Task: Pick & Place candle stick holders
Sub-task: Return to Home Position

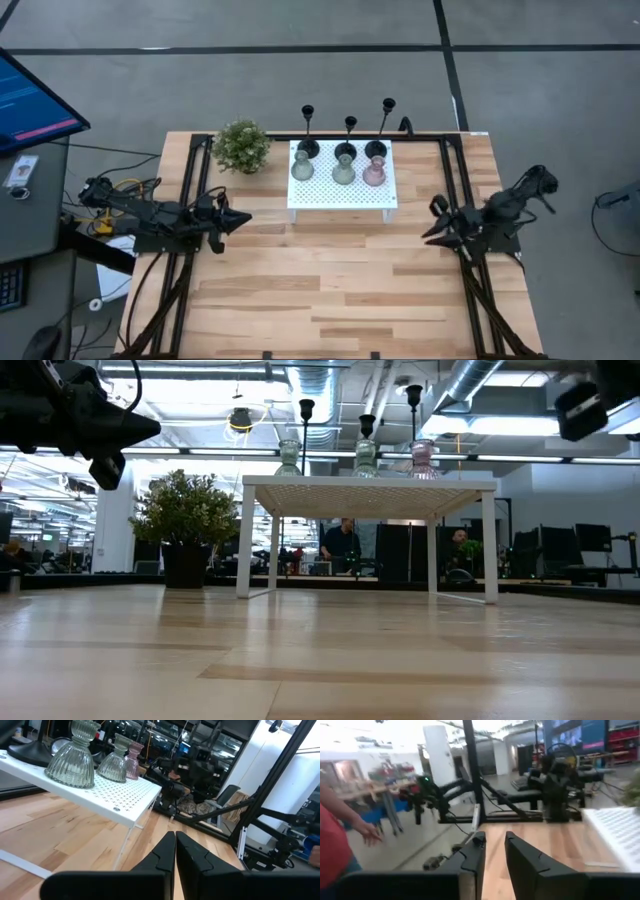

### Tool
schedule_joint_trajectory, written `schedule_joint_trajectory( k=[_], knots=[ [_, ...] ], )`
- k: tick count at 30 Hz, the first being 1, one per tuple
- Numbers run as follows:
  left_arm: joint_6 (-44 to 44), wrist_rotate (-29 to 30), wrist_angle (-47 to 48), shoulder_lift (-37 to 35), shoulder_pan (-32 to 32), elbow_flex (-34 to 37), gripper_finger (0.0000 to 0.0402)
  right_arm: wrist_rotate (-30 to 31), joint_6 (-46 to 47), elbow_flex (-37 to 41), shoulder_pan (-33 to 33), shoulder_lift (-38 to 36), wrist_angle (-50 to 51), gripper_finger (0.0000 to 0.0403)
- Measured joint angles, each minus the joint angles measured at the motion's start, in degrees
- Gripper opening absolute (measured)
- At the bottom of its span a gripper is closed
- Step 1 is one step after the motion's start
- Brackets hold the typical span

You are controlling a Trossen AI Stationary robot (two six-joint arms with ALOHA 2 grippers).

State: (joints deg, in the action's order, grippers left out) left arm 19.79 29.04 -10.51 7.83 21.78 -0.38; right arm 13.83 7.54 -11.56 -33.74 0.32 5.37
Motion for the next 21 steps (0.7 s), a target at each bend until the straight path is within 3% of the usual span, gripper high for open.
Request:
schedule_joint_trajectory(
  k=[7, 15, 21],
  knots=[
    [0.00, 0.00, -0.09, 0.59, 0.00, 0.00, 0.0012, -0.47, 4.53, 11.08, 0.45, -0.05, -16.32, 0.0043],
    [0.00, 0.00, -0.27, 0.55, 0.00, 0.00, 0.0012, 0.02, 3.28, 11.04, 0.53, -0.04, -11.35, 0.0003],
    [0.00, 0.01, -0.34, 0.55, 0.00, 0.00, 0.0012, 2.66, 14.00, 11.04, 0.49, 0.36, -8.51, 0.0016]
  ],
)
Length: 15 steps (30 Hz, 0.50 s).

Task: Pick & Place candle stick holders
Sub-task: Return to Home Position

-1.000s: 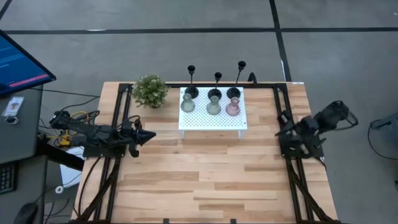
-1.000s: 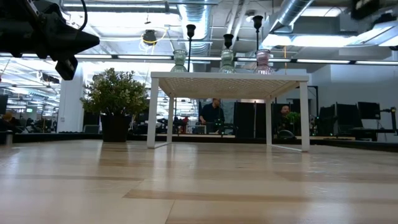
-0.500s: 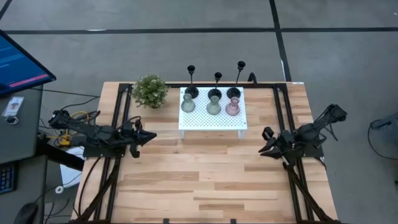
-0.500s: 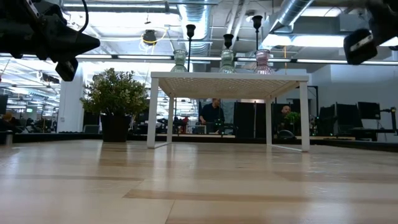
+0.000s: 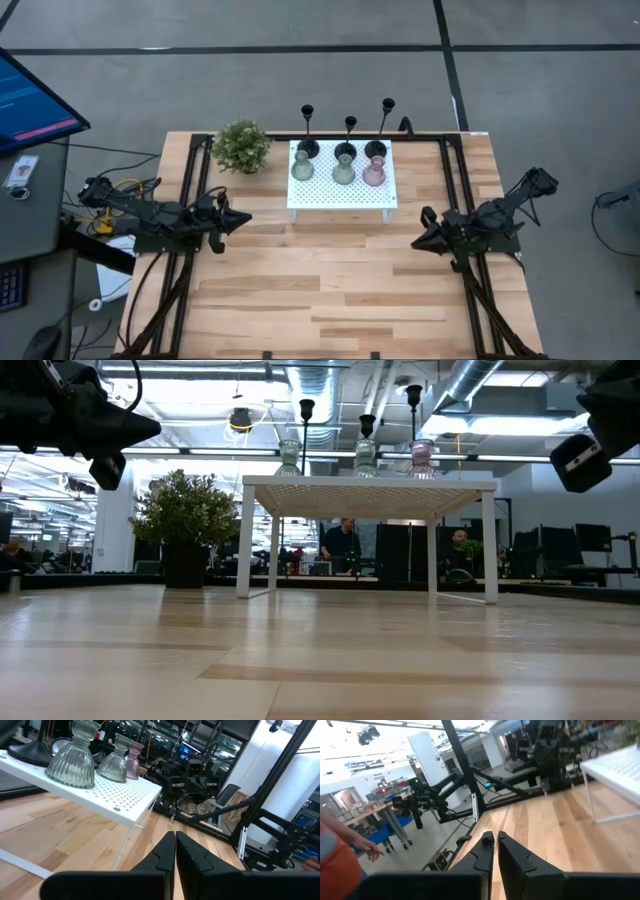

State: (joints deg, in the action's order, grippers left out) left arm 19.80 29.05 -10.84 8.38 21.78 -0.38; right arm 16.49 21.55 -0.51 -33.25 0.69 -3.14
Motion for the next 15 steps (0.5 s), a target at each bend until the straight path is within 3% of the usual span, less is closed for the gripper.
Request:
schedule_joint_trajectory(
  k=[15],
  knots=[
    [0.01, -0.01, -0.36, 0.00, 0.00, 0.00, 0.0012, 0.00, 0.92, 0.02, 0.00, 0.02, 0.11, 0.0026]
  ],
)
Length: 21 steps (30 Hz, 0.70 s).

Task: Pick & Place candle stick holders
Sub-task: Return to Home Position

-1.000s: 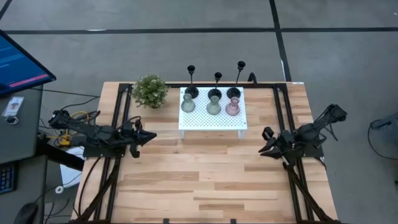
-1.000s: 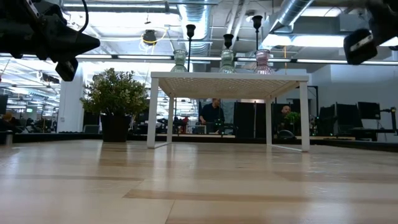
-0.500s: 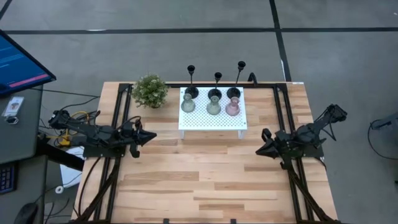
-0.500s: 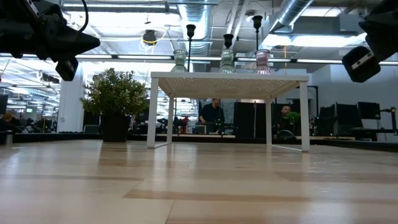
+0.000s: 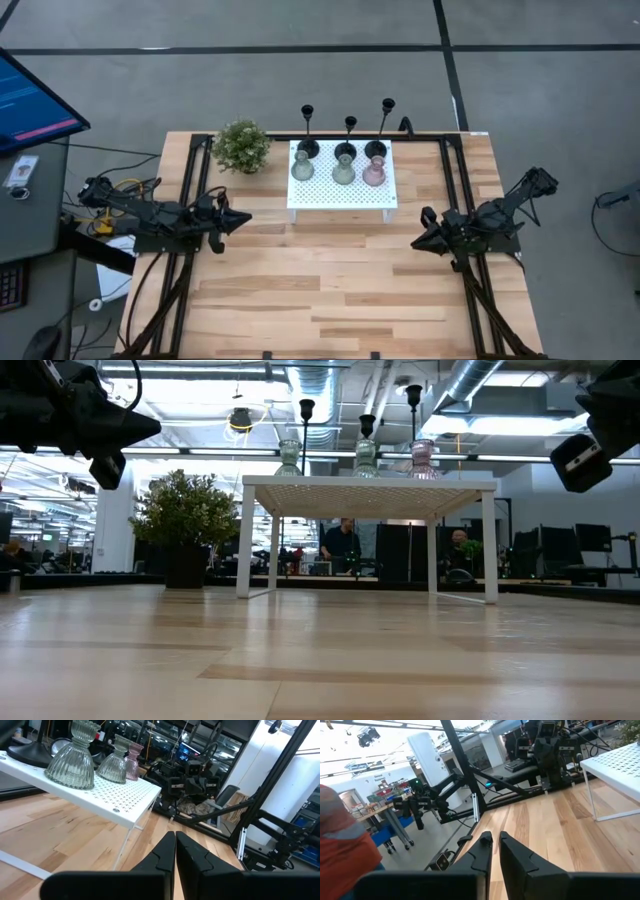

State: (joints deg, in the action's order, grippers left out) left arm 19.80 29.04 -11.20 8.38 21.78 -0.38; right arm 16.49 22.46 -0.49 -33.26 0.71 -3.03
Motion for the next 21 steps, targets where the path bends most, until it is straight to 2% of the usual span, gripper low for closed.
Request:
schedule_joint_trajectory(
  k=[21],
  knots=[
    [0.00, 0.00, -0.04, 0.00, 0.00, 0.00, 0.0012, 0.02, 0.08, 0.02, 0.00, 0.02, 0.07, 0.0026]
  ],
)
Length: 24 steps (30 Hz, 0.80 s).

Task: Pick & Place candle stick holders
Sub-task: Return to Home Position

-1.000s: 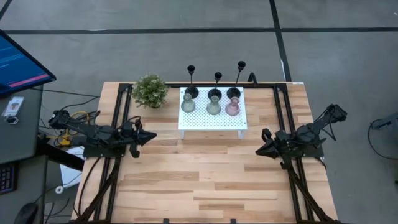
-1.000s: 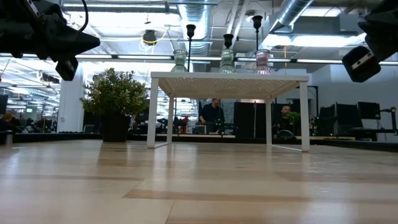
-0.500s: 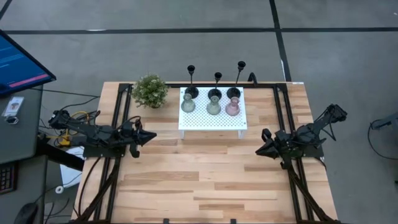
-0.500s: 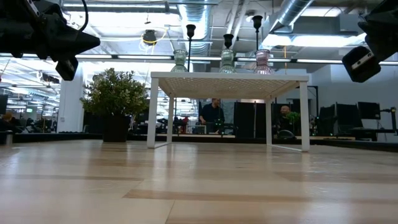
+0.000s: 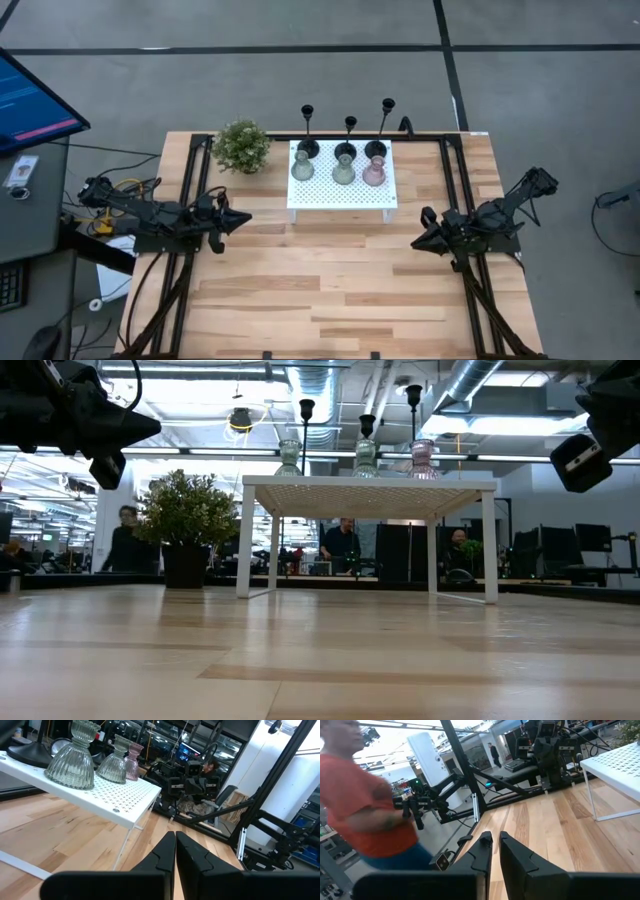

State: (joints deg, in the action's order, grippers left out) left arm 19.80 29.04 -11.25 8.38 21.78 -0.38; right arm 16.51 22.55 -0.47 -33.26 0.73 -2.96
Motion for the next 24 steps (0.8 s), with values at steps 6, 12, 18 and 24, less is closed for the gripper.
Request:
schedule_joint_trajectory(
  k=[6, 12, 18, 24],
  knots=[
    [-0.01, 0.00, 0.00, 0.00, 0.00, 0.00, 0.0012, 0.00, -0.02, 0.00, 0.00, 0.00, 0.00, 0.0028],
    [-0.01, 0.00, -0.02, 0.00, 0.00, 0.00, 0.0012, 0.00, -0.02, 0.00, 0.00, 0.00, 0.02, 0.0024],
    [-0.01, 0.00, -0.16, 0.00, 0.00, 0.00, 0.0012, 0.00, -0.02, 0.00, 0.00, 0.00, 0.02, 0.0028],
    [-0.01, 0.00, -0.22, 0.00, 0.00, 0.00, 0.0012, 0.00, -0.04, 0.00, 0.00, 0.00, 0.02, 0.0027]
  ],
)
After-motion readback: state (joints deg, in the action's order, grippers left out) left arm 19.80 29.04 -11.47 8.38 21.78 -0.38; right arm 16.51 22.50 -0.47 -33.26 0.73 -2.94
